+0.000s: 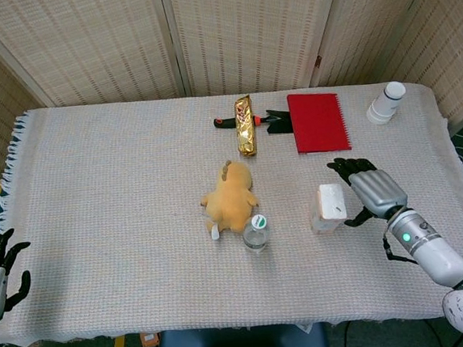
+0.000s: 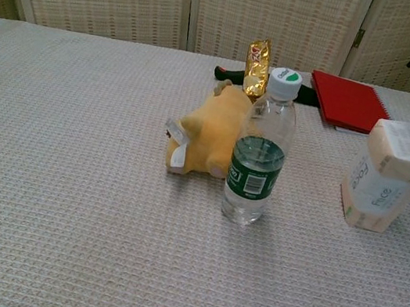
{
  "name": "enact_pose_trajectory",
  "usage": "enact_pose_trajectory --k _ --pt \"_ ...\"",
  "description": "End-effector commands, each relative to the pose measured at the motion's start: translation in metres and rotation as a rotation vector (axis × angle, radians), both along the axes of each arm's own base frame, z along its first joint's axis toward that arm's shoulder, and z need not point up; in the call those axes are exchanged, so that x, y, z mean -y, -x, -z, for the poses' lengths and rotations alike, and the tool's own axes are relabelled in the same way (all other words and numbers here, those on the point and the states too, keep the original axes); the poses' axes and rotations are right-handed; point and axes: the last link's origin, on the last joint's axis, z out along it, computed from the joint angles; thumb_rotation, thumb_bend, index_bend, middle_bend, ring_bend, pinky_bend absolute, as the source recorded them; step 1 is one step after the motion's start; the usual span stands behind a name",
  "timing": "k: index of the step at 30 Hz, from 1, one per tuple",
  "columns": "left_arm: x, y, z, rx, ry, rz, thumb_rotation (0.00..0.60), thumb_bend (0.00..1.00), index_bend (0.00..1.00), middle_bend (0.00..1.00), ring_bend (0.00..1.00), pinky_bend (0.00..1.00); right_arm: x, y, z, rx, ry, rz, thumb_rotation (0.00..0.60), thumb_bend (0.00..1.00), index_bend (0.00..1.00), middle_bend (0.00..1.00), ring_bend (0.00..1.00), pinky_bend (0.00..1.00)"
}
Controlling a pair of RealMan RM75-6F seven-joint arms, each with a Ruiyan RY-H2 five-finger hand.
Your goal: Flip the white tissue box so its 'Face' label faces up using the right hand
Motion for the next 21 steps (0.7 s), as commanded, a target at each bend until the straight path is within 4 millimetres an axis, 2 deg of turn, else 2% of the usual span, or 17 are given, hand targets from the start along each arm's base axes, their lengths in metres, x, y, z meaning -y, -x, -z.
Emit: enact_pose_trajectory --k 1,21 --pt "0.0 0.0 0.0 0.001 -0.002 -0.001 0.6 0.5 0.23 0.0 0.0 0.1 0.007 -0.01 0.009 -0.045 -0.061 0.016 0.6 0.0 0.0 0.0 0.0 0.0" --pt "0.0 0.002 -0.002 0.003 -0.005 -0.011 0.6 0.5 0.23 0.0 0.0 0.1 0.025 0.003 0.043 -0.065 -0.096 0.08 0.6 0.0 0.0 0.0 0.02 0.0"
